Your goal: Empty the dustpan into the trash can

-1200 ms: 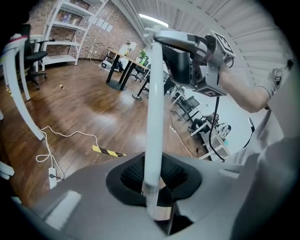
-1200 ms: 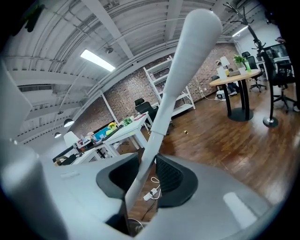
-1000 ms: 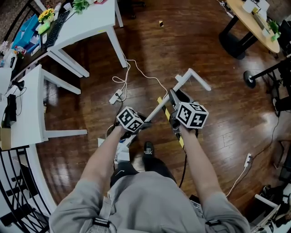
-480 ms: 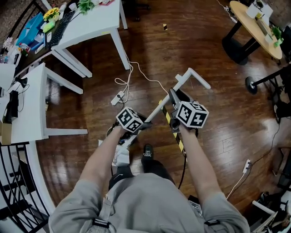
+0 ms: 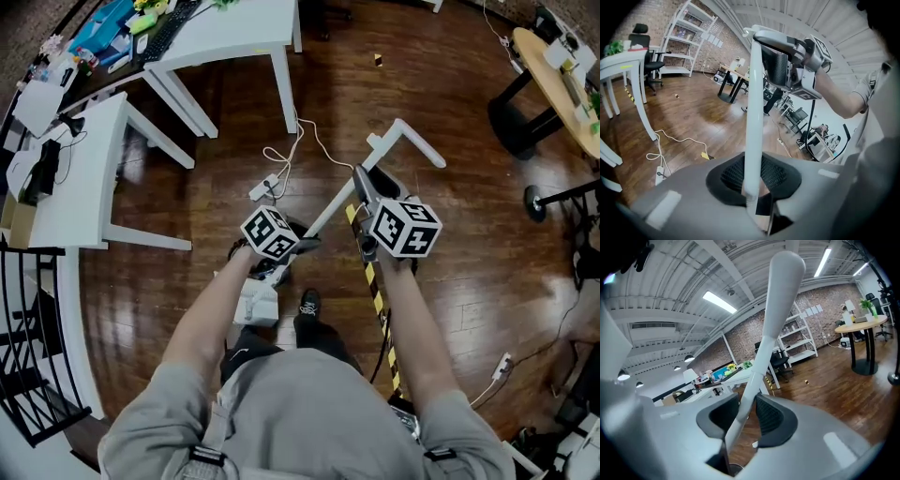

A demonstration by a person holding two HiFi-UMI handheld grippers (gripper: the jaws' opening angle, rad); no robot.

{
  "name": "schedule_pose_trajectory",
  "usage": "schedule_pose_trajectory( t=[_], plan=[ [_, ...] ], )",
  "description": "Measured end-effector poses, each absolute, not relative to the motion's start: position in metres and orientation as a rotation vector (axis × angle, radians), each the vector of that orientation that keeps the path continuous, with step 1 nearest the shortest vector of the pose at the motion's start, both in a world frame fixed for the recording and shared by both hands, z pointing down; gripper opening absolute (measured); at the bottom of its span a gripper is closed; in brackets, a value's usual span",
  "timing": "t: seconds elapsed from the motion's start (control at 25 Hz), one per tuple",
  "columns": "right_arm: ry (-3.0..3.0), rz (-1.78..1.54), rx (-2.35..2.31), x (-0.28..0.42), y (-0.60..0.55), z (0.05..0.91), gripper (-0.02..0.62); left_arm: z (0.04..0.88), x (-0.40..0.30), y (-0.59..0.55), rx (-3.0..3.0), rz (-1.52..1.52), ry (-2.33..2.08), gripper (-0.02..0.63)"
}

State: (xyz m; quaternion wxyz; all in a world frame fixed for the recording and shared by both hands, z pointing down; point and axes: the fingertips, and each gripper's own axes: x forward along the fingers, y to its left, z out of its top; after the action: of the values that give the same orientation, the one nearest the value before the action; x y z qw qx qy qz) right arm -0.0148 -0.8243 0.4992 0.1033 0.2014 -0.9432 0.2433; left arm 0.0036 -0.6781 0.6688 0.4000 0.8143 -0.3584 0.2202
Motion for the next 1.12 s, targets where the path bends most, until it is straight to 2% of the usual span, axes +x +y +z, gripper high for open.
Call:
schedule_pose_trajectory(
  t=[0.36,0.64,1.12],
  plan=[
    [-2.918,0.532,0.341,-0.061,-0.741,0.442,0.104,0.637,-0.022,-0.629,2.08,0.487,-1.048,0.074],
    [-3.022,0.27,-0.009,-0.079,-0.625,0.383,0.101,0.602,-0.03,-0.564,2.123,0.393,-1.219,0.077],
    [-3.124,0.14,-0.118,-0.006,-0.506,0.297,0.071,0.532,0.025,-0.516,2.287,0.233,-1.462,0.083]
  ],
)
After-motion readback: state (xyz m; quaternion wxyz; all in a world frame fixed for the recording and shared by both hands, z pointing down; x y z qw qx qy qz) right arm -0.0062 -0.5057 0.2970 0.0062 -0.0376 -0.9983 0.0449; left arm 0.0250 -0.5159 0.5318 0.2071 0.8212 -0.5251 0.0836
